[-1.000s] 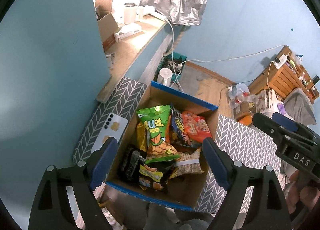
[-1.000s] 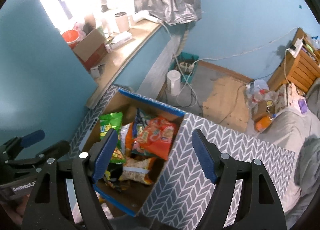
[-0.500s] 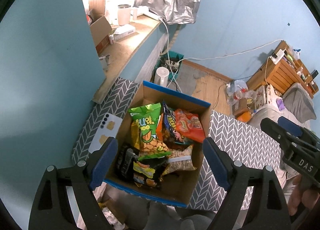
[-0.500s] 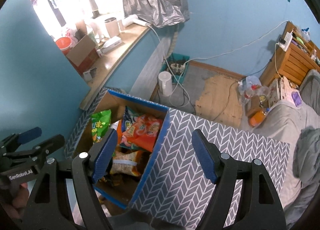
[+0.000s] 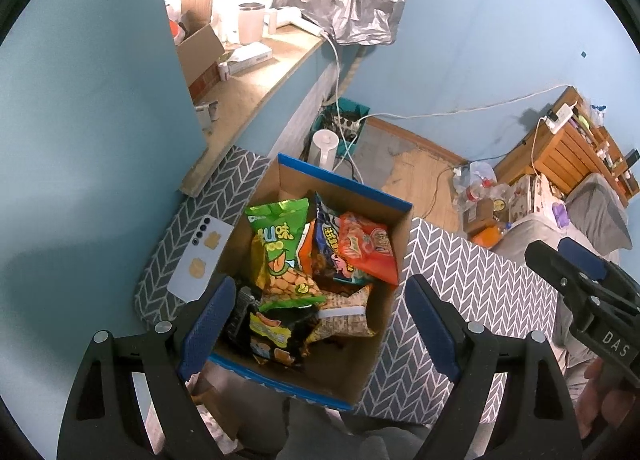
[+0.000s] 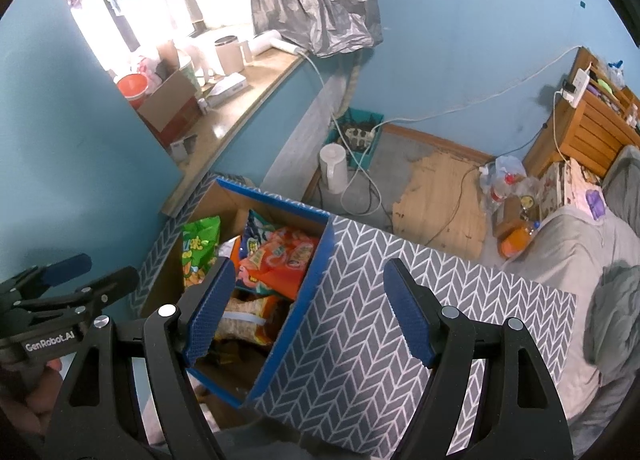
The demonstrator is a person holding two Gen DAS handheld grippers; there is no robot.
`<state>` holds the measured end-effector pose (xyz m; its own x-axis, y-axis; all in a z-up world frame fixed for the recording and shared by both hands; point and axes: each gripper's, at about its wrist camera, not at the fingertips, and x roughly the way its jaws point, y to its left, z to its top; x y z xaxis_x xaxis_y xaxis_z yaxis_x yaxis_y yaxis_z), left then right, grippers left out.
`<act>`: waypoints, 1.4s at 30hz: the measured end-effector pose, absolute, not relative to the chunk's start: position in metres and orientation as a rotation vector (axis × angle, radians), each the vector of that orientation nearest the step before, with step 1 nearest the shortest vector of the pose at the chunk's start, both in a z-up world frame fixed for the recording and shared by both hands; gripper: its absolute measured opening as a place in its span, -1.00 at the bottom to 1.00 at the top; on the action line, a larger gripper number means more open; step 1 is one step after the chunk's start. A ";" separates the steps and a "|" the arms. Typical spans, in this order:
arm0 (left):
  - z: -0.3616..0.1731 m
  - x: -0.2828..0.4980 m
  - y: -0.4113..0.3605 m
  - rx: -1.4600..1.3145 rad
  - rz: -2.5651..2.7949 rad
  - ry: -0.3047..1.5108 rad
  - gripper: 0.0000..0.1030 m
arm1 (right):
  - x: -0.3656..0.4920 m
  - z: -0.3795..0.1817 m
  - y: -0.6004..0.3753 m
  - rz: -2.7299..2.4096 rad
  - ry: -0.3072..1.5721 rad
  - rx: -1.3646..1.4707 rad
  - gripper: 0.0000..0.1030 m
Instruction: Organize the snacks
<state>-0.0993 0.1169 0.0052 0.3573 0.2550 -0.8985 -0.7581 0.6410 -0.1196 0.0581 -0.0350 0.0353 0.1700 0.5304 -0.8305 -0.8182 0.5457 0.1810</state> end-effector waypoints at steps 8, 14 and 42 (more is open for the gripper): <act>0.005 -0.098 0.116 -0.587 0.706 1.004 0.71 | 0.059 0.035 -0.039 0.993 1.011 -0.345 0.47; 0.005 -0.096 0.111 -0.593 0.719 1.011 0.70 | 0.060 0.035 -0.040 1.008 1.014 -0.351 0.47; 0.008 -0.088 0.102 -0.600 0.750 1.034 0.71 | 0.063 0.033 -0.037 1.014 1.021 -0.341 0.47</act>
<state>-0.0876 0.1019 0.0080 0.3110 0.2626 -0.9134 -0.7865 0.6107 -0.0921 0.0632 -0.0369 0.0327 0.1404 0.5384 -0.8309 -0.8272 0.5250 0.2004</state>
